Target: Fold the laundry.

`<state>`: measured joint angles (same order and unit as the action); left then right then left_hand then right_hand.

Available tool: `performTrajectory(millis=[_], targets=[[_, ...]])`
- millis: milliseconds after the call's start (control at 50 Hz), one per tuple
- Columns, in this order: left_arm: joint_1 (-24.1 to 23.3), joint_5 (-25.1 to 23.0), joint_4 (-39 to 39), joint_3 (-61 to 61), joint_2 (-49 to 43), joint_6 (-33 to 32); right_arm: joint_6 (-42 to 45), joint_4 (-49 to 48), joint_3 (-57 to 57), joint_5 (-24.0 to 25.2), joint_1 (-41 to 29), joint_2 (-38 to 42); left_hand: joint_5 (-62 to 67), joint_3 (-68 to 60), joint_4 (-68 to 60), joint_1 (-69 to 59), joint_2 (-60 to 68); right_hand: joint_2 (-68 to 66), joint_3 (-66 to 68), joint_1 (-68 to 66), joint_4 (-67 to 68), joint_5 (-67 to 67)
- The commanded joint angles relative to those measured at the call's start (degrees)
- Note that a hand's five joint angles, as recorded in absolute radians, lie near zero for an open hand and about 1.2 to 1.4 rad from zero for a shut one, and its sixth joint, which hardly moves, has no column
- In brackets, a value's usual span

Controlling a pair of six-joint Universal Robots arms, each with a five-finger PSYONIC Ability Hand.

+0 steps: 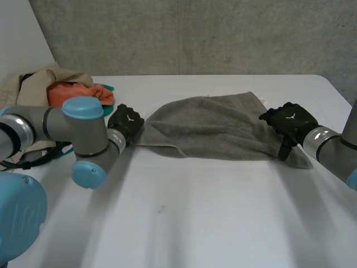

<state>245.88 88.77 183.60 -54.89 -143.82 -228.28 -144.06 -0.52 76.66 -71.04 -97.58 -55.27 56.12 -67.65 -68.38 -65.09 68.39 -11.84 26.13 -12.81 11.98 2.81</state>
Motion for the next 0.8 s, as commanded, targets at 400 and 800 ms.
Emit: performTrajectory(millis=[400, 800], targets=[[0.91, -8.43, -21.26, -8.83, 30.74, 12.34, -19.24, 20.29, 1.38, 1.16, -2.78, -6.26, 13.88, -12.35, -11.62, -14.91, 11.61, 1.84, -16.13, 2.81, -1.98, -2.81], [5.66, -5.97, -20.65, -8.91, 14.44, 18.31, -12.82, 16.34, 4.81, 0.63, -5.78, -5.29, -14.33, 15.86, 16.58, 13.30, -16.59, 1.84, -16.13, 2.81, -1.98, -2.81]])
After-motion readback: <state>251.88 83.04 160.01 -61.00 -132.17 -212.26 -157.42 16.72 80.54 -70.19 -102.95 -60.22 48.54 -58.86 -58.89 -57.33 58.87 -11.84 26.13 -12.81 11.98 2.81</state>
